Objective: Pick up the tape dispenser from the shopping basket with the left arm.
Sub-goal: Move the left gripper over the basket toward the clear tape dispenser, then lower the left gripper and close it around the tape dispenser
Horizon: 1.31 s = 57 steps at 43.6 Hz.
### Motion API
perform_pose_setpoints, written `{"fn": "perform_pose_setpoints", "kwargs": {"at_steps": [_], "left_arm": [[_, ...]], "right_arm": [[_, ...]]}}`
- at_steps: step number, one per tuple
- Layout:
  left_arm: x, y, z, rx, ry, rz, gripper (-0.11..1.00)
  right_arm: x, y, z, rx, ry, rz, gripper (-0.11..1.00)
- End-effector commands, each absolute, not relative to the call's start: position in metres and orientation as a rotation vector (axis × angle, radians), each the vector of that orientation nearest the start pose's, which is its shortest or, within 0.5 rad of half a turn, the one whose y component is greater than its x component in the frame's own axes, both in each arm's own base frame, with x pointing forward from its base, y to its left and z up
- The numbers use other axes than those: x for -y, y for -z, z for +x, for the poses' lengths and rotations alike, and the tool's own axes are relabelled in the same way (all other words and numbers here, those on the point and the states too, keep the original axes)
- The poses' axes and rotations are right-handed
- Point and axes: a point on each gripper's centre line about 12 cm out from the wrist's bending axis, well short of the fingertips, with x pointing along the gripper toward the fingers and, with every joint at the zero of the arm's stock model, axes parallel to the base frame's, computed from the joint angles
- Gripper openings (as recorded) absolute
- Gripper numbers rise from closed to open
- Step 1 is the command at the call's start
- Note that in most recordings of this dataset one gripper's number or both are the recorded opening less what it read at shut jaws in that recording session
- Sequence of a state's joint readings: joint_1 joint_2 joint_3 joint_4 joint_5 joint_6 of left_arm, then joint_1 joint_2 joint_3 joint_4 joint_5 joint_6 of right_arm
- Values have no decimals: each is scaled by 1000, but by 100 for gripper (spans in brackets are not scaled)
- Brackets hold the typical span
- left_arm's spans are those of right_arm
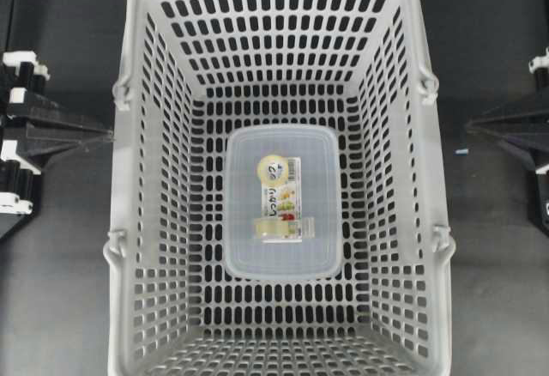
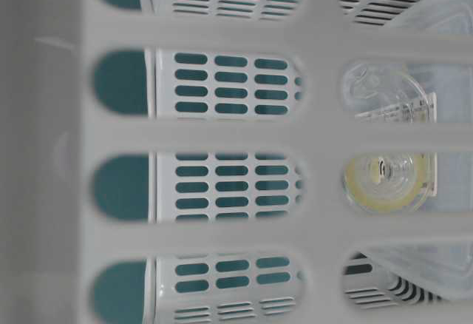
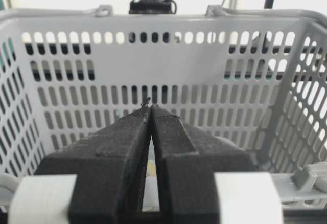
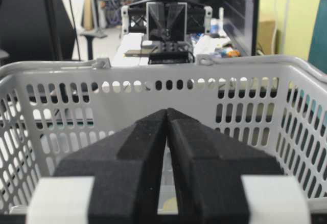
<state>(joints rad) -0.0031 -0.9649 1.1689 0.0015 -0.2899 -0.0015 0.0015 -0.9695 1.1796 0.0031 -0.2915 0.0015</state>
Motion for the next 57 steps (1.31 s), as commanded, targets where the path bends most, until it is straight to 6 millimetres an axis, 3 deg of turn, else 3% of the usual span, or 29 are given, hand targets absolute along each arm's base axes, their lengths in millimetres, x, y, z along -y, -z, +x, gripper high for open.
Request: {"fn": "perform_pose_setpoints", "kwargs": {"at_steps": [1, 4, 11, 24, 30, 34, 40, 44, 47, 57], "left_arm": [[10, -346, 203, 202, 54, -8, 6], [10, -362, 208, 205, 55, -32, 0], [15, -365, 228, 25, 69, -68, 0], [29, -372, 300, -247, 80, -60, 0], [37, -365, 327, -353, 87, -66, 0], [40, -356, 342, -452, 79, -78, 0], [41, -347, 360, -586, 61, -79, 1], [43, -343, 367, -640, 59, -71, 13], [44, -337, 372, -679, 55, -69, 27], [54, -308, 393, -791, 61, -56, 84]], "right_arm": [[2, -294, 200, 80, 9, 15, 0], [2, -290, 200, 60, 10, 25, 0], [2, -286, 200, 29, 9, 39, -1], [-5, -287, 199, 27, -25, 40, -1], [-5, -288, 199, 27, -27, 42, 1], [-6, -289, 198, 30, -31, 42, 14], [-13, -289, 197, 29, -65, 42, 48], [-15, -289, 196, 29, -78, 42, 69], [-16, -290, 195, 34, -79, 43, 76], [-15, -294, 191, 44, -78, 41, 77]]}}
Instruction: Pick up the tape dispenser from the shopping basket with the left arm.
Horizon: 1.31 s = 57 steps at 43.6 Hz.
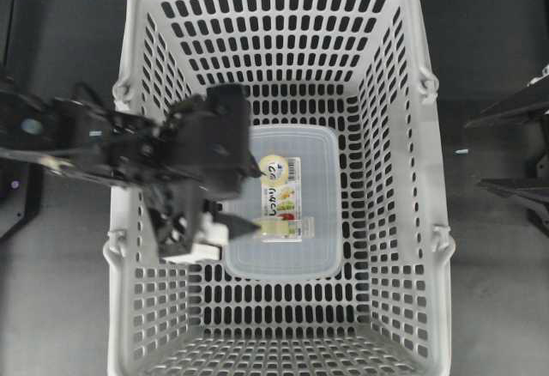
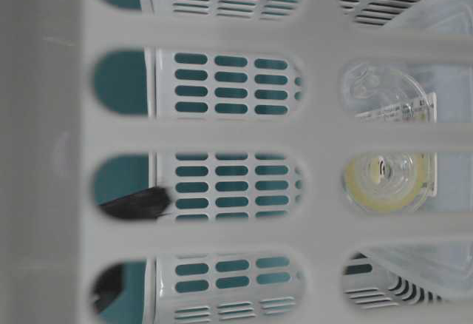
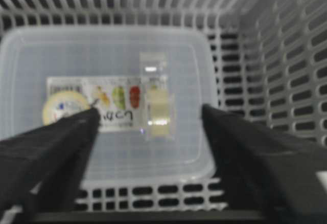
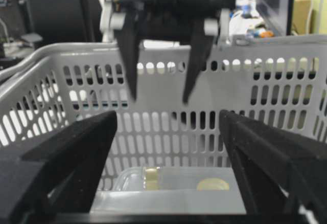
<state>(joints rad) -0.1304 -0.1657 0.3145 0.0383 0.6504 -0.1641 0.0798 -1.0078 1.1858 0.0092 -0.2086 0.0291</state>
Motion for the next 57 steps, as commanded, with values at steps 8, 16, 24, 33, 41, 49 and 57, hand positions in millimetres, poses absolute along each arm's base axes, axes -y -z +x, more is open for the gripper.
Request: {"fn": "perform_pose_setpoints", "kwargs": {"at_steps": [8, 16, 24, 33, 41, 49, 57], "left_arm": [[63, -281, 410, -856, 69, -44, 89], [64, -245, 419, -942, 61, -37, 88], [69, -217, 425, -1002, 66, -22, 87], [70, -207, 426, -1029, 69, -9, 67], [70, -235, 427, -977, 77, -6, 29], [67, -287, 428, -926, 74, -11, 29], [66, -352, 426, -918, 65, -17, 29]], "right_arm": [[-15, -295, 186, 37, -78, 41, 77], [-15, -295, 185, 28, -78, 41, 77], [-15, -294, 185, 24, -80, 42, 77], [-15, -294, 185, 24, -80, 41, 76], [-15, -294, 184, 28, -80, 41, 76], [-14, -293, 184, 24, -78, 41, 76], [-15, -293, 183, 26, -80, 41, 76]]}}
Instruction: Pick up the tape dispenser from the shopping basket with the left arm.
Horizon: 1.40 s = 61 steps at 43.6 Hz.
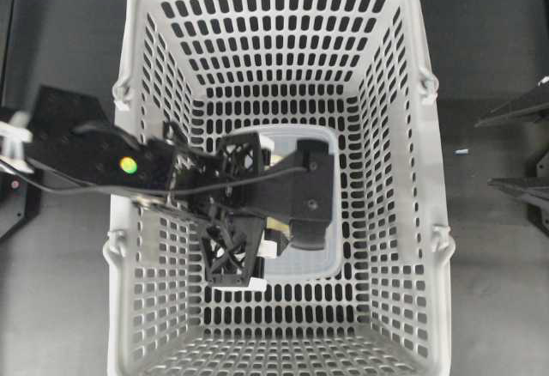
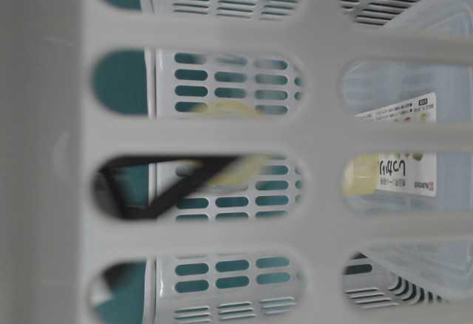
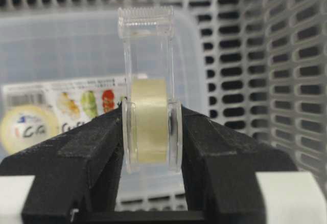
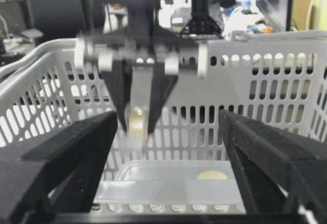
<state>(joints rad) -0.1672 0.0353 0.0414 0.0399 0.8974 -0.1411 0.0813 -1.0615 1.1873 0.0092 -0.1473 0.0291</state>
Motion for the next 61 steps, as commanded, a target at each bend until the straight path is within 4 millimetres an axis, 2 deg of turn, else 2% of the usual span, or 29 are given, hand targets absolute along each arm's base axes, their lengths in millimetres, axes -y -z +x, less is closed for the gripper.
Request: {"fn": "perform_pose_setpoints", "kwargs": {"at_steps": [1, 6, 10, 61], "left_arm": [[65, -358, 425, -919, 64, -17, 29], [64, -378, 423, -936, 56, -19, 29], [63, -385, 423, -934, 54, -20, 29], [62, -382, 421, -950, 50, -24, 29]], "right_arm": [[-14, -292, 183, 24, -78, 41, 76], [-15, -292, 183, 24, -80, 41, 76], [-15, -293, 183, 26, -80, 41, 76], [-14, -295, 181, 37, -79, 41, 76]]}}
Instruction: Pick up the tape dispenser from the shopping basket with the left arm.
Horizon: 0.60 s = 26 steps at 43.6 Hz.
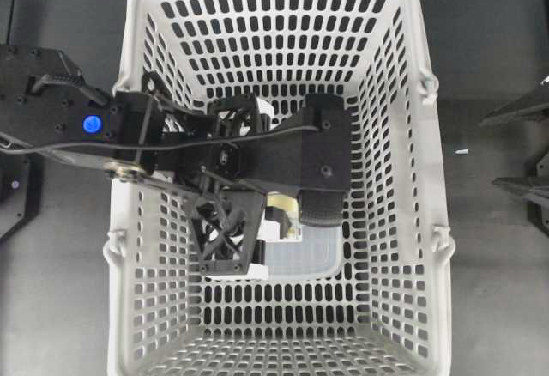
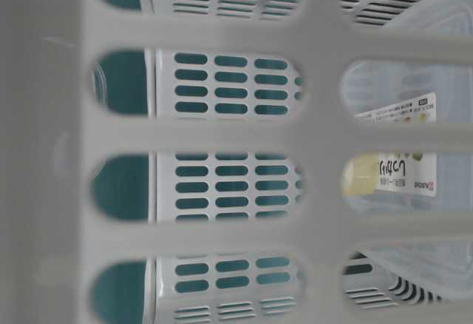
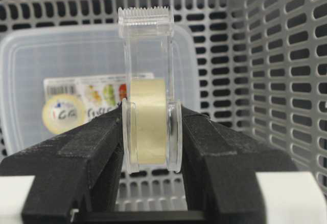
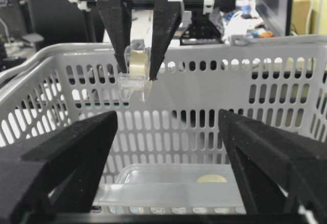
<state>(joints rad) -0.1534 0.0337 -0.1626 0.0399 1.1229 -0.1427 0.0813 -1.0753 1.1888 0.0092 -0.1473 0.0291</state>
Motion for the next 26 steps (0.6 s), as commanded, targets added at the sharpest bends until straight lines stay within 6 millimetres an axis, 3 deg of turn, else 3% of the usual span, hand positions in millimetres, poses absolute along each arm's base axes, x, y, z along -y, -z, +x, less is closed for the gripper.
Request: {"fn": "perform_pose_setpoints", "kwargs": {"at_steps": [1, 26], "left_arm": [[62, -382, 421, -948, 50, -24, 29], [64, -381, 420, -953, 52, -26, 29]], "right_arm": [[-14, -295, 181, 37, -79, 41, 76], [-14, -294, 180, 35, -80, 43, 76]]}}
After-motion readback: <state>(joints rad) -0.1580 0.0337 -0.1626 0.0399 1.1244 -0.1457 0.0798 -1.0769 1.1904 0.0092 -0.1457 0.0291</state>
